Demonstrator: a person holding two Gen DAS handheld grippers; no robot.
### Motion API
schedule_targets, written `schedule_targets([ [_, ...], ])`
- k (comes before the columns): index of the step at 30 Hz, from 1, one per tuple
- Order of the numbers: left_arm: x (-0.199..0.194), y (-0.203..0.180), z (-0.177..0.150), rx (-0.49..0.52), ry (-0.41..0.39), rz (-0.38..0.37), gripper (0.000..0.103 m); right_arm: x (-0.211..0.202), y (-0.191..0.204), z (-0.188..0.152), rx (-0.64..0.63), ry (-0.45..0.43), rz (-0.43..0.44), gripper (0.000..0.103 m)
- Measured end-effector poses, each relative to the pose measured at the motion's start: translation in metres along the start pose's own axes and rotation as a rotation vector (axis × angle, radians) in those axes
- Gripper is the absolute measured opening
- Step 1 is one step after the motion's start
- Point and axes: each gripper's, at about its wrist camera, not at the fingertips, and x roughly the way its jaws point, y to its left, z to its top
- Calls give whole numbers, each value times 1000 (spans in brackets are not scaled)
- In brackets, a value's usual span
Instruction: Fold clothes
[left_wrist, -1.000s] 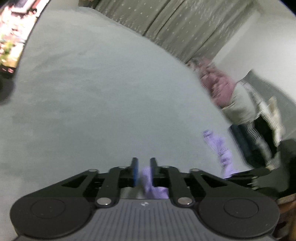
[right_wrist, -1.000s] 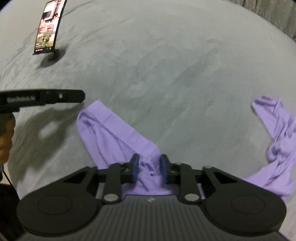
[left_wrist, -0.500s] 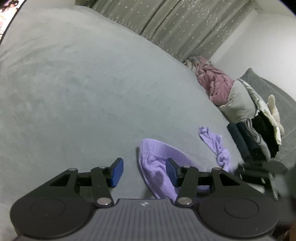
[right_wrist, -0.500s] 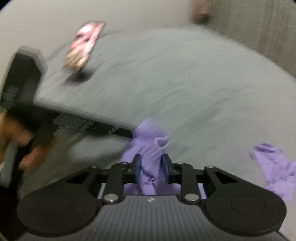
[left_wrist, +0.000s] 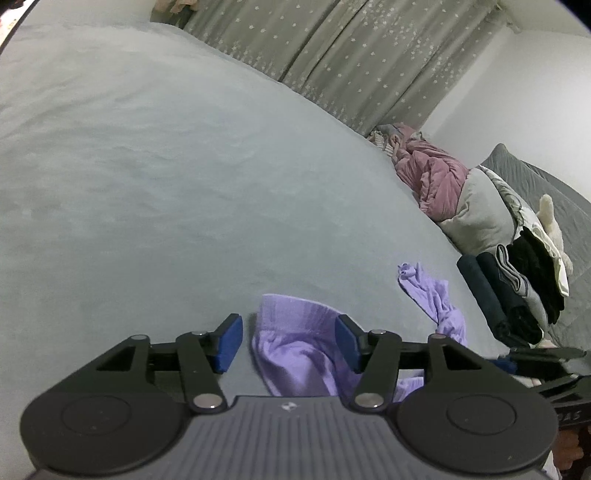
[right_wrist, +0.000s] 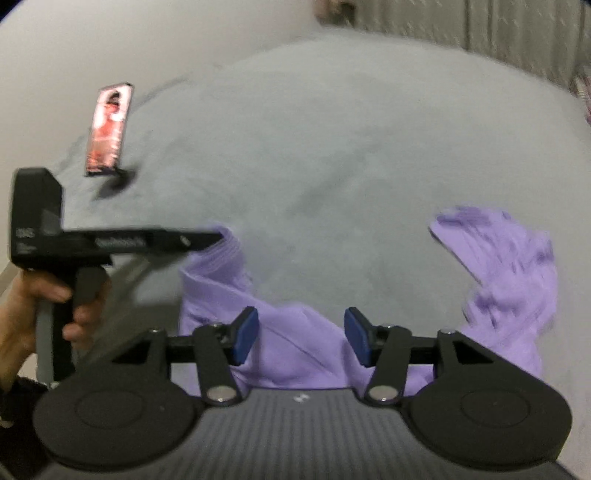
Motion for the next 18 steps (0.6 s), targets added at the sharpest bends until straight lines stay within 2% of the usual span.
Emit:
schedule_targets([
  [3, 1, -4, -2, 38, -3, 11, 56, 7, 1, -5, -22, 39, -6, 51],
  [5, 2, -6, -4, 57, -4, 14, 53, 7, 6, -8, -57, 49, -8, 41],
  [6, 3, -8, -4, 72, -2, 17, 37, 7, 9, -9, -74, 54, -9, 33],
  [7, 4, -9, -6, 86, 5, 25, 25, 7, 10, -8, -84, 59, -14, 9],
  [8, 6, -10, -6, 92, 11, 41, 11, 7, 11, -8, -101, 67, -23, 5],
  [9, 7, -11, -7, 96, 14, 56, 7, 6, 12, -8, -111, 66, -31, 5],
  [13, 3, -18, -6, 85, 29, 122, 4, 1, 27, -5, -190, 53, -60, 3],
  [14, -1, -21, -5, 88, 52, 169, 4, -1, 31, -8, -231, 68, -74, 3],
  [16, -4, -24, -6, 105, 74, 211, 4, -4, 38, -13, -308, 97, -97, 3],
  [18, -15, -28, -9, 163, 93, 286, 4, -3, 42, -20, -345, 140, -66, 4],
])
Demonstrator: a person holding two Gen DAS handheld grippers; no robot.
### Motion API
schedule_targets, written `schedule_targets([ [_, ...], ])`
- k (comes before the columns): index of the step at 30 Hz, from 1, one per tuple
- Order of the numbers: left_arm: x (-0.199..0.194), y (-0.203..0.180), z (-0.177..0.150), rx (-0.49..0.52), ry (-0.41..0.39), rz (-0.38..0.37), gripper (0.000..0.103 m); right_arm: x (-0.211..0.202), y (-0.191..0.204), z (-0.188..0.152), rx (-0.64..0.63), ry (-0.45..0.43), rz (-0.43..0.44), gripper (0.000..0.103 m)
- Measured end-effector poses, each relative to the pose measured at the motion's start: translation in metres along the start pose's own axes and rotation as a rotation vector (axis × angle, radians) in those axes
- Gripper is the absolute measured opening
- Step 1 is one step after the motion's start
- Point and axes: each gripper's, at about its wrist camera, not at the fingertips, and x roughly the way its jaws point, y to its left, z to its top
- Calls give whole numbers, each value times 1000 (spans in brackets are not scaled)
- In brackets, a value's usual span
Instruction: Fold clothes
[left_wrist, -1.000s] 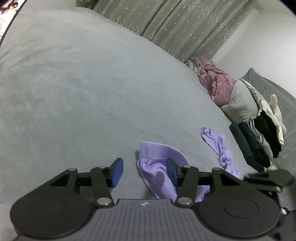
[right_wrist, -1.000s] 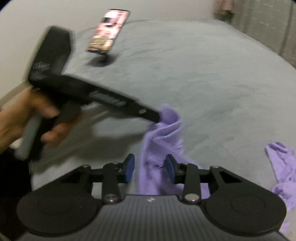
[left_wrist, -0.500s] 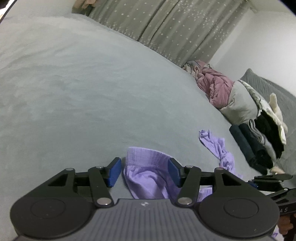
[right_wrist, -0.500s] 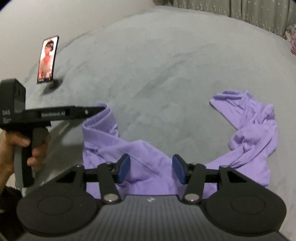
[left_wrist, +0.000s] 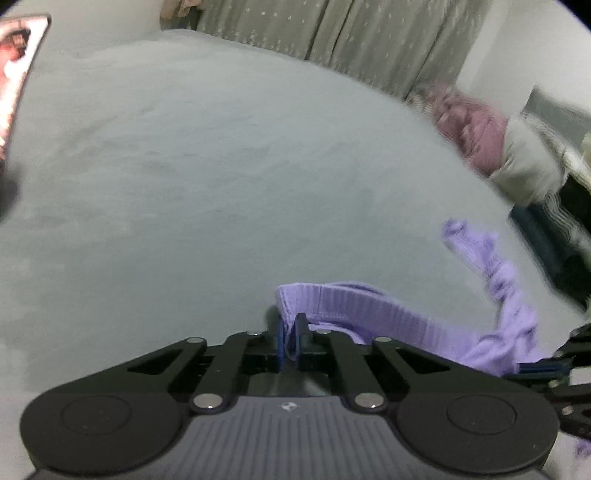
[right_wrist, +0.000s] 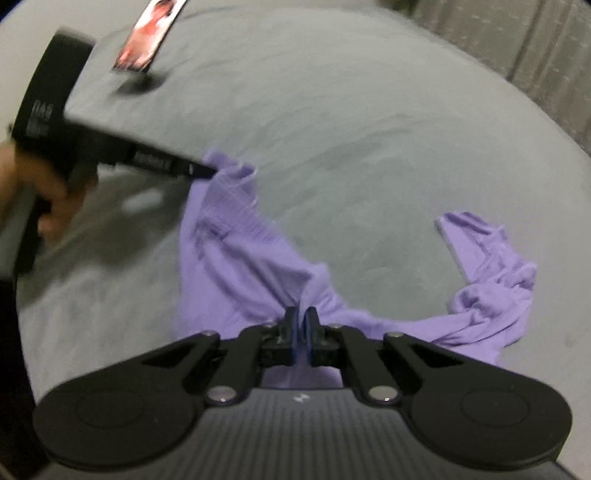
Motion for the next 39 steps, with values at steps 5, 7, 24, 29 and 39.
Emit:
schedule_targets([
  [5, -13, 0, -8, 68, 29, 34, 4, -5, 2, -2, -12, 12, 17, 11],
  [7, -16, 1, -10, 88, 40, 26, 4, -11, 0, -2, 10, -16, 24, 17],
  [24, -13, 19, -10, 26, 40, -34, 5, 30, -29, 25, 357, -71, 128, 23],
  [29, -15, 23, -10, -20, 2, -31, 3, 20, -28, 40, 332, -209, -30, 19],
  [39, -52, 39, -8, -88, -127, -29, 3, 25, 9, 70, 98, -493, -305, 17],
])
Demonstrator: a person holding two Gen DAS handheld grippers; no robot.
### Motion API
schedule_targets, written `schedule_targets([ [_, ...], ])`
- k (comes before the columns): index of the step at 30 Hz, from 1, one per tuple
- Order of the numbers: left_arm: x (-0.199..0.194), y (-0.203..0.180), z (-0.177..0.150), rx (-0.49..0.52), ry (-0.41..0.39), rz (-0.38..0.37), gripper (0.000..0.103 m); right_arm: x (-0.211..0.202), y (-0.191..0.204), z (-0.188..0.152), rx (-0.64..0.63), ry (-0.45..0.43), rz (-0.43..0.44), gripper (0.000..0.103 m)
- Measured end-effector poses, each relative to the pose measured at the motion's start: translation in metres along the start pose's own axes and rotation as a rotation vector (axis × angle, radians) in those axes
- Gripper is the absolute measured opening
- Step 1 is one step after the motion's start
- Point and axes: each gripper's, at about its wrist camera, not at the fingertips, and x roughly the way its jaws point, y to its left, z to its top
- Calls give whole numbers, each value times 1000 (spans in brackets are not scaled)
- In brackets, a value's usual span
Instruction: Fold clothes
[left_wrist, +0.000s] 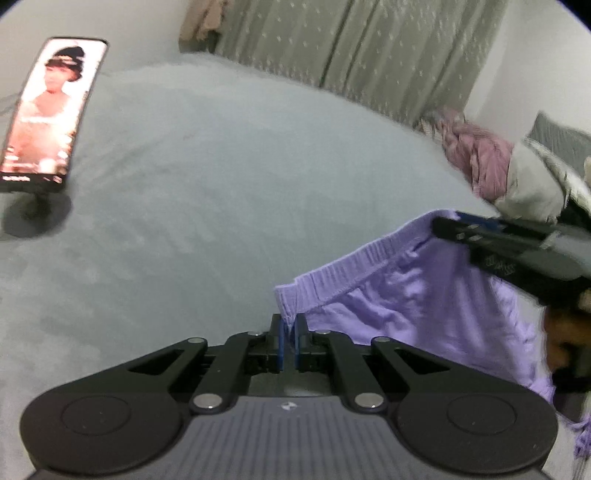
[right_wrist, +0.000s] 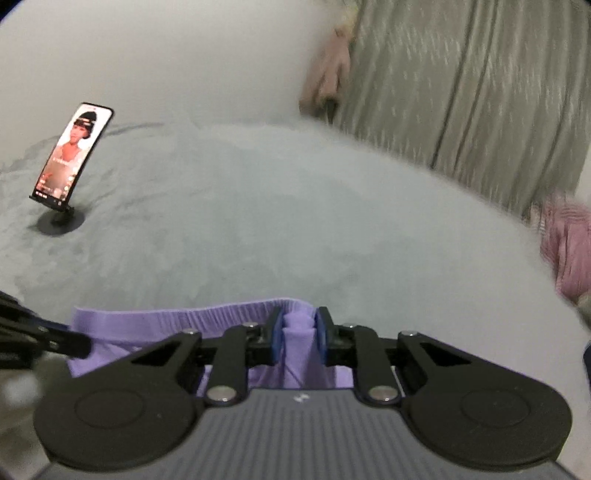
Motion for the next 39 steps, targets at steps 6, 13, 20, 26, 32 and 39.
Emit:
schedule_targets([
  [6, -13, 11, 0, 6, 5, -10, 3, 9, 33, -7, -157, -69, -13, 20],
  [13, -4, 22, -10, 15, 103, -32, 4, 0, 28, -15, -246, 231, 315, 35],
  [20, 10, 37, -5, -74, 120, -65, 22, 0, -21, -12, 7, 260, 417, 49],
  [26, 20, 45, 0, -119, 110, -85, 23, 33, -61, -20, 311, 252, 346, 50],
  [32, 27, 59, 4, -202, 109, -134, 23, 55, -67, -34, 416, 283, 375, 48],
  [39, 35, 68, 7, -275, 71, -141, 7, 51, -70, -26, 403, 223, 338, 16],
])
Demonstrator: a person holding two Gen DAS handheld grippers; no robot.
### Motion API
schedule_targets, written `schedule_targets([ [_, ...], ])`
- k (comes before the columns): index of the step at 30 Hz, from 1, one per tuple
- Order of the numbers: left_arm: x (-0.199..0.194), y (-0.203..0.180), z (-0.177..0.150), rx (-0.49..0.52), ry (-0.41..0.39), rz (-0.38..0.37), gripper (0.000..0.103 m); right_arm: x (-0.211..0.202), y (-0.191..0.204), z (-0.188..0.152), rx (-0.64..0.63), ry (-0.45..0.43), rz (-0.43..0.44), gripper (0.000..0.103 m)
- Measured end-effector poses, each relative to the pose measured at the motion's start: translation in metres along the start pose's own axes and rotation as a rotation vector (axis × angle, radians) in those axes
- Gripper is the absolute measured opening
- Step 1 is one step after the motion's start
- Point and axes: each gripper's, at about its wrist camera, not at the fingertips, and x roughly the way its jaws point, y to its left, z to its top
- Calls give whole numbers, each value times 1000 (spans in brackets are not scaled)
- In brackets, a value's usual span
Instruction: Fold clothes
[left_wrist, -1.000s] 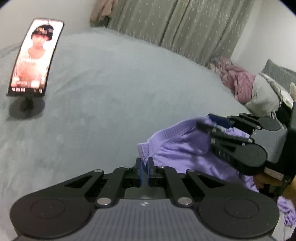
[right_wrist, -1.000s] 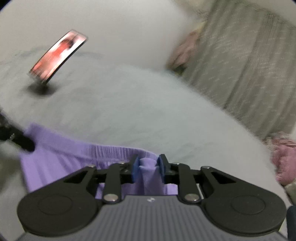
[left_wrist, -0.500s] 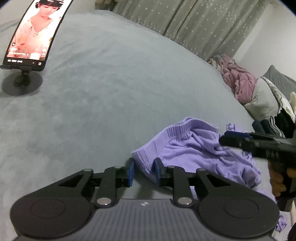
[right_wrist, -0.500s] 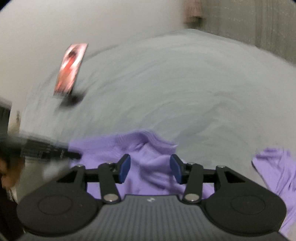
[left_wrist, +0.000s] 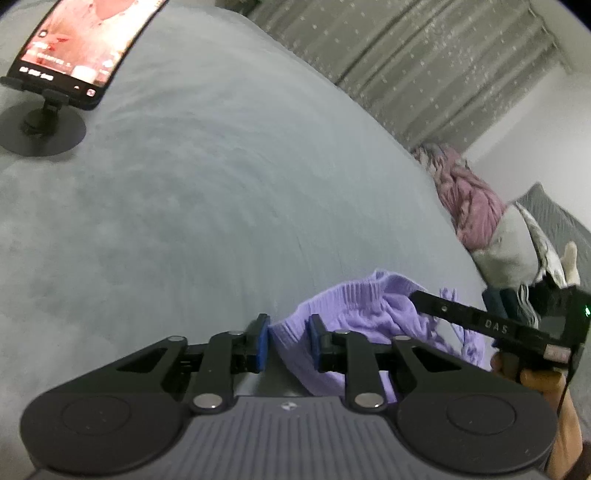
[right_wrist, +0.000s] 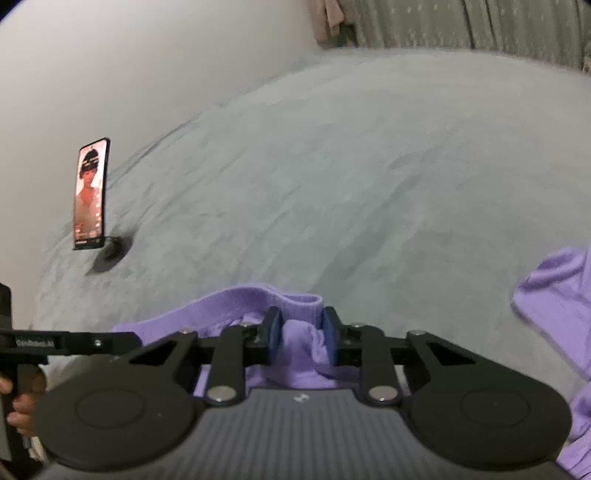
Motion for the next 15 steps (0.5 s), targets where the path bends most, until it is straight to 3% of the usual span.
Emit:
schedule_targets([
  [4, 1, -12, -3, 12, -43, 47, 5, 4, 15, 12, -46, -70, -83, 9],
  [9, -8, -25, -4, 22, -109, 80, 4, 30, 51, 33, -202, -139, -236, 4],
  [15, -23, -17, 7, -14, -182, 157, 4, 77, 89, 59, -320, -158, -248, 3],
])
